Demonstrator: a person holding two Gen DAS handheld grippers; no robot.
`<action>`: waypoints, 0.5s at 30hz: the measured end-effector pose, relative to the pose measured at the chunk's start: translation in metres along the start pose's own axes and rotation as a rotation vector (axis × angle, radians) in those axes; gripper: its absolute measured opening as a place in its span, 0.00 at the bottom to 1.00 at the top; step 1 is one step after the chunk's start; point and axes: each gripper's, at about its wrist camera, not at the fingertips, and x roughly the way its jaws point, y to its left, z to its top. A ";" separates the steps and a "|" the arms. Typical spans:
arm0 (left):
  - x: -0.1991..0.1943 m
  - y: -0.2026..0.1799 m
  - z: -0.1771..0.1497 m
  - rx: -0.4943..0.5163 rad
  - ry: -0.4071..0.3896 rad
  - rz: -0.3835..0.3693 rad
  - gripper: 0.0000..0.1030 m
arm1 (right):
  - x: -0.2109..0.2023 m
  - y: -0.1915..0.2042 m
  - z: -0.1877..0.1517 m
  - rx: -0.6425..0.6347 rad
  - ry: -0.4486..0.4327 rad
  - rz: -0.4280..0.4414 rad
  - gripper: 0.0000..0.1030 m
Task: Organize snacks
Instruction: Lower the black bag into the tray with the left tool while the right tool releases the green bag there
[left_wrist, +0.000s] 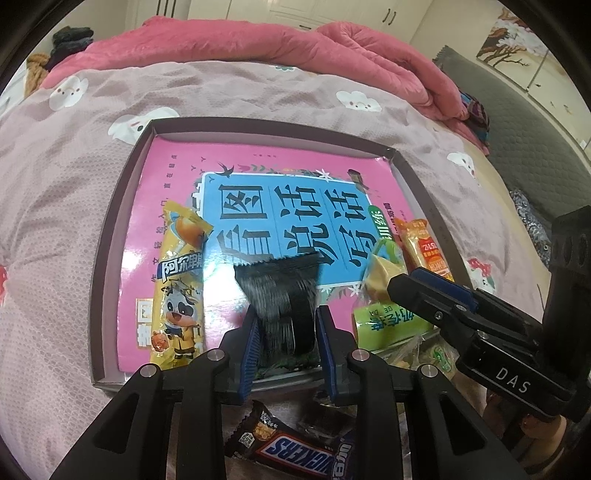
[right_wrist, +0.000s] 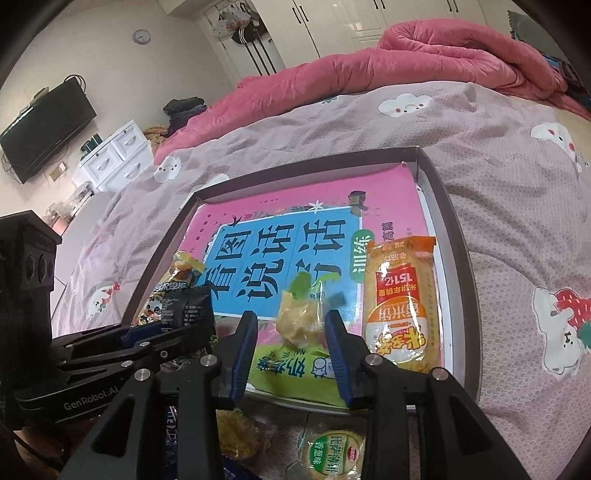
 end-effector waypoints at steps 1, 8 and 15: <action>-0.001 0.000 0.000 0.000 -0.002 0.001 0.33 | 0.000 0.000 0.000 0.001 0.000 0.001 0.37; -0.003 0.000 0.000 -0.002 -0.002 -0.009 0.35 | -0.001 0.001 0.000 0.000 -0.001 0.004 0.37; -0.010 0.001 -0.001 -0.004 -0.012 -0.015 0.36 | -0.006 -0.001 0.001 0.008 -0.014 -0.007 0.37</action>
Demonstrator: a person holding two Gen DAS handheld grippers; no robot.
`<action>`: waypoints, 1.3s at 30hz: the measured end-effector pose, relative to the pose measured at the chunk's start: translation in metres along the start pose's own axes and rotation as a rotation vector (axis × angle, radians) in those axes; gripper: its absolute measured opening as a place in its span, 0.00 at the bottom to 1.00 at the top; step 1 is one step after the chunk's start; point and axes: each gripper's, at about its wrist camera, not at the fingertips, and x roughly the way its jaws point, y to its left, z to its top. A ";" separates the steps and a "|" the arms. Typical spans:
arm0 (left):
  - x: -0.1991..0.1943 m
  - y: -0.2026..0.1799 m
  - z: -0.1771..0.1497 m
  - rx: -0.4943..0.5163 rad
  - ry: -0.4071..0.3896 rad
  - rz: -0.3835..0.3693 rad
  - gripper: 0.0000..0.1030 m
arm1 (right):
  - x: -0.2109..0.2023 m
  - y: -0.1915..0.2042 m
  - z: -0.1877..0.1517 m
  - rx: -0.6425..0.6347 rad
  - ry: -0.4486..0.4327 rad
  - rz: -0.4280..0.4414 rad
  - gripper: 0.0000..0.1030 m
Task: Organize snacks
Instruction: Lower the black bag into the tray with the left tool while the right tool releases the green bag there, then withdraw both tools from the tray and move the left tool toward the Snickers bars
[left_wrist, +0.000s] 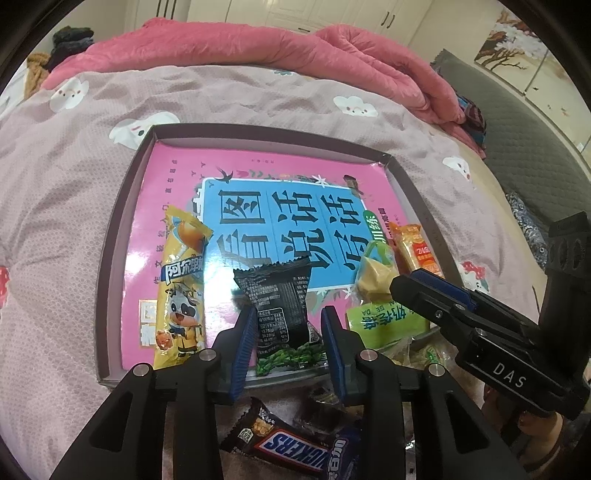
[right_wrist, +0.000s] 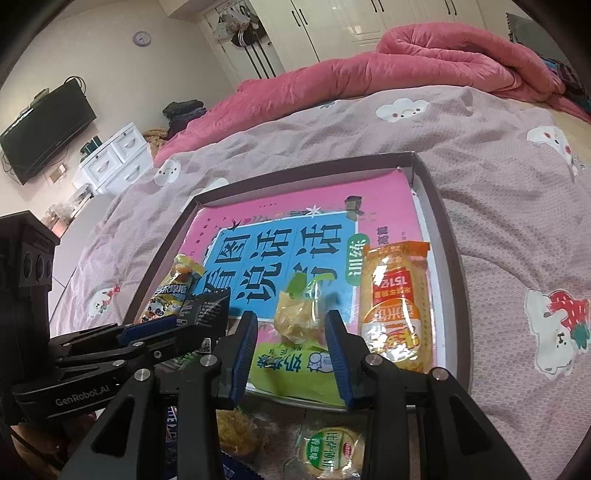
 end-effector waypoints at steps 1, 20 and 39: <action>-0.001 0.000 0.000 -0.001 -0.001 -0.002 0.38 | -0.001 -0.001 0.000 0.004 -0.003 -0.001 0.37; -0.025 0.005 0.000 -0.028 -0.031 -0.007 0.57 | -0.030 -0.011 0.003 0.042 -0.076 -0.006 0.53; -0.056 0.005 -0.006 -0.020 -0.085 -0.008 0.73 | -0.057 -0.008 -0.003 0.033 -0.137 -0.027 0.64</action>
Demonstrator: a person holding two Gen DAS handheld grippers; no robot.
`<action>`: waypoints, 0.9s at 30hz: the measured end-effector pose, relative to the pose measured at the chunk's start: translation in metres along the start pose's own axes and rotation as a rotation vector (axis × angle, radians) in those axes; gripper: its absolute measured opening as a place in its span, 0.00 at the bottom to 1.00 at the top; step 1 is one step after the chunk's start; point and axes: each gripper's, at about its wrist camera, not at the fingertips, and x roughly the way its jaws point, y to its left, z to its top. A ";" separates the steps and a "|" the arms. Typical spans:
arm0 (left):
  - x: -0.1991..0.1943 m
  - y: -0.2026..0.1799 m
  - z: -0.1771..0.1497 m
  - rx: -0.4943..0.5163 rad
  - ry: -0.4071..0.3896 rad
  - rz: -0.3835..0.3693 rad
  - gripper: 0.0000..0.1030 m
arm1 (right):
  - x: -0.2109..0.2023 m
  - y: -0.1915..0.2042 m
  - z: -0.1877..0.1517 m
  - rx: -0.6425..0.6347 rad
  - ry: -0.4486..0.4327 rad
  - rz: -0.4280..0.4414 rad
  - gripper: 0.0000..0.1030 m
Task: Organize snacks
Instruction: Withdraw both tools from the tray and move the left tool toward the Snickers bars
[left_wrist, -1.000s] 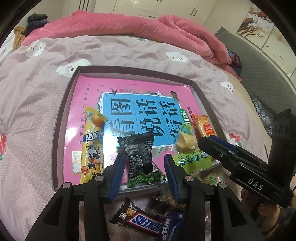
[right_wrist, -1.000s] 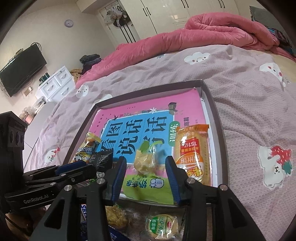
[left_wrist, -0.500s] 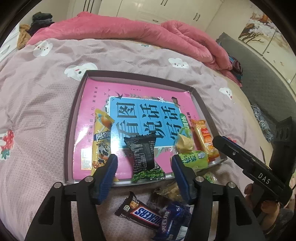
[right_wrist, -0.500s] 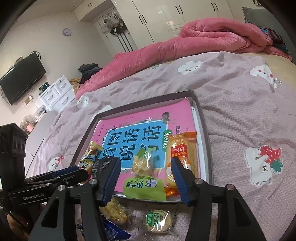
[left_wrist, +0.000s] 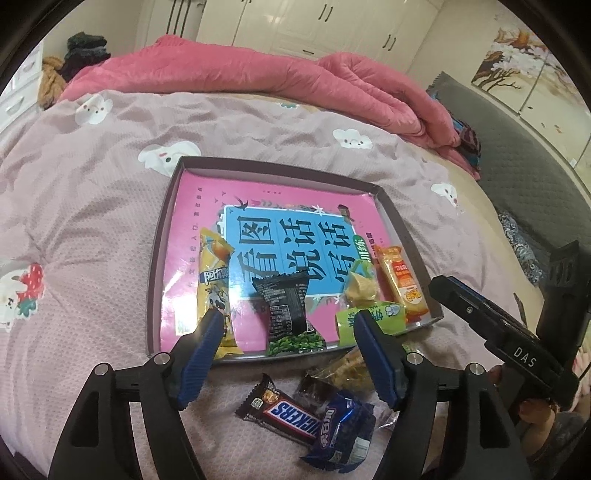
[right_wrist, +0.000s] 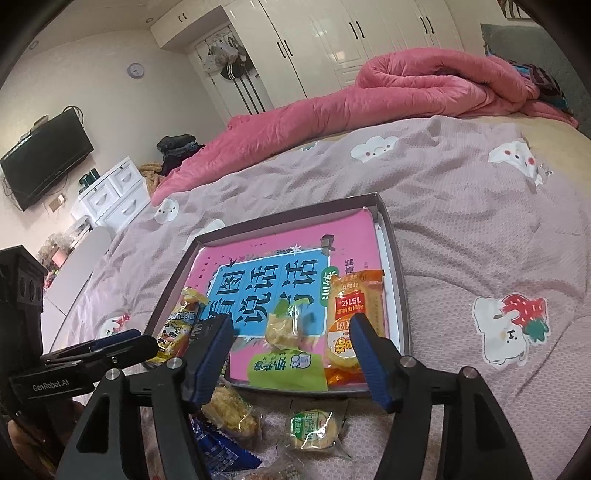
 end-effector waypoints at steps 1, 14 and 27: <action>-0.001 -0.001 0.000 0.003 -0.002 -0.001 0.73 | -0.001 0.001 0.000 -0.001 -0.002 -0.002 0.64; -0.012 -0.003 -0.008 0.019 -0.005 0.003 0.74 | -0.019 0.002 -0.005 0.011 -0.027 -0.013 0.67; -0.023 -0.010 -0.016 0.053 -0.006 -0.003 0.74 | -0.033 0.009 -0.014 0.000 -0.031 -0.028 0.73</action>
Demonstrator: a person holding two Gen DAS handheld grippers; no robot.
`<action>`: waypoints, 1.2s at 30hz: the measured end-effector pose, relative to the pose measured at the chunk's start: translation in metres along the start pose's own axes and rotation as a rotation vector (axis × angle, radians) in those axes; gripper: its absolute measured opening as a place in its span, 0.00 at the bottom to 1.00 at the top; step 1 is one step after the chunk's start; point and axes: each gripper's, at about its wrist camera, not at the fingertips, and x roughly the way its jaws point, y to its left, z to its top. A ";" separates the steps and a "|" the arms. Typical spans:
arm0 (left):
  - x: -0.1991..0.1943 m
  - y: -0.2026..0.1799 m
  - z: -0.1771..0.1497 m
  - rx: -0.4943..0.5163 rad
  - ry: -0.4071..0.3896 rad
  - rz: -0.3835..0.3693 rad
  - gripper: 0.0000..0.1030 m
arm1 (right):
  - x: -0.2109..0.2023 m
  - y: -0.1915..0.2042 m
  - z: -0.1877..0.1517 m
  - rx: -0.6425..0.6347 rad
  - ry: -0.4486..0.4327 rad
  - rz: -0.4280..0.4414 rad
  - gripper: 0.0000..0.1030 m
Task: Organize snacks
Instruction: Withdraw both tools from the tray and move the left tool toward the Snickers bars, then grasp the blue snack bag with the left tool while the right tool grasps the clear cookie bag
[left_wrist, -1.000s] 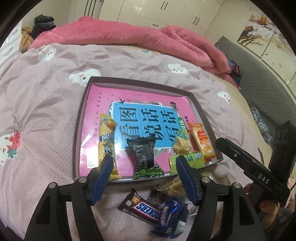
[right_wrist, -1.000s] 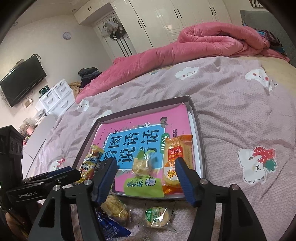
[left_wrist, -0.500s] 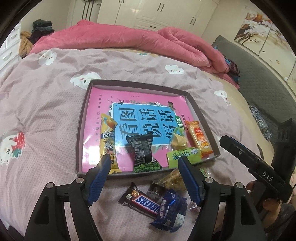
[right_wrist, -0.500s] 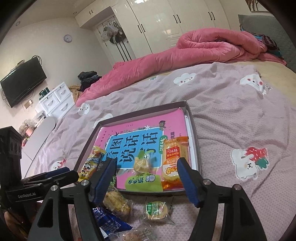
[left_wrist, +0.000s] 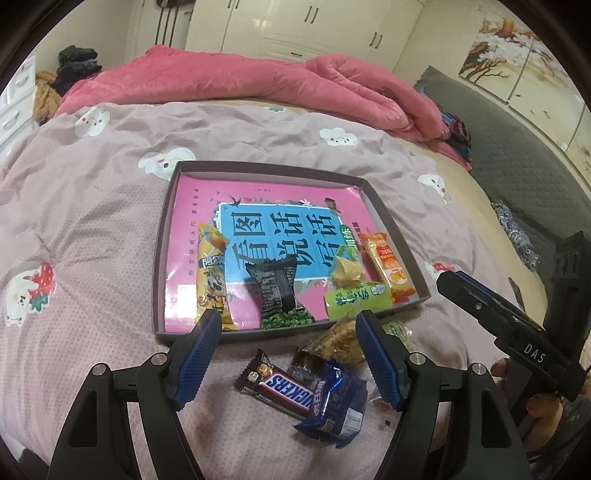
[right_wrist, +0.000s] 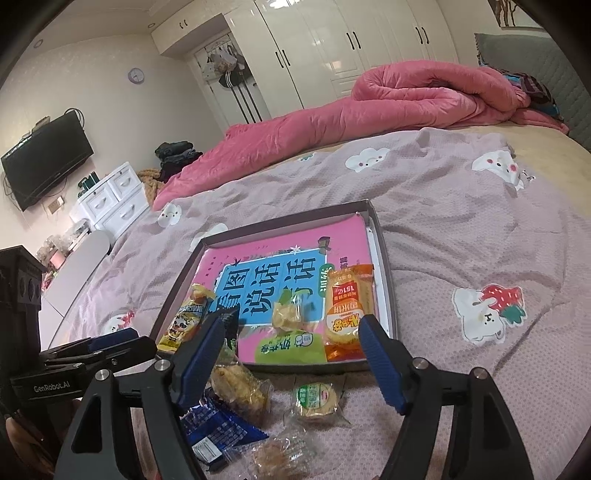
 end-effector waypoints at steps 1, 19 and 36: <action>0.000 -0.001 -0.001 0.005 0.003 0.001 0.74 | -0.001 0.000 -0.001 0.001 0.003 0.000 0.73; 0.006 -0.005 -0.021 0.053 0.062 0.005 0.76 | -0.006 0.001 -0.021 0.048 0.065 -0.017 0.82; 0.019 -0.022 -0.049 0.166 0.143 0.014 0.76 | -0.010 -0.006 -0.043 0.119 0.146 -0.051 0.82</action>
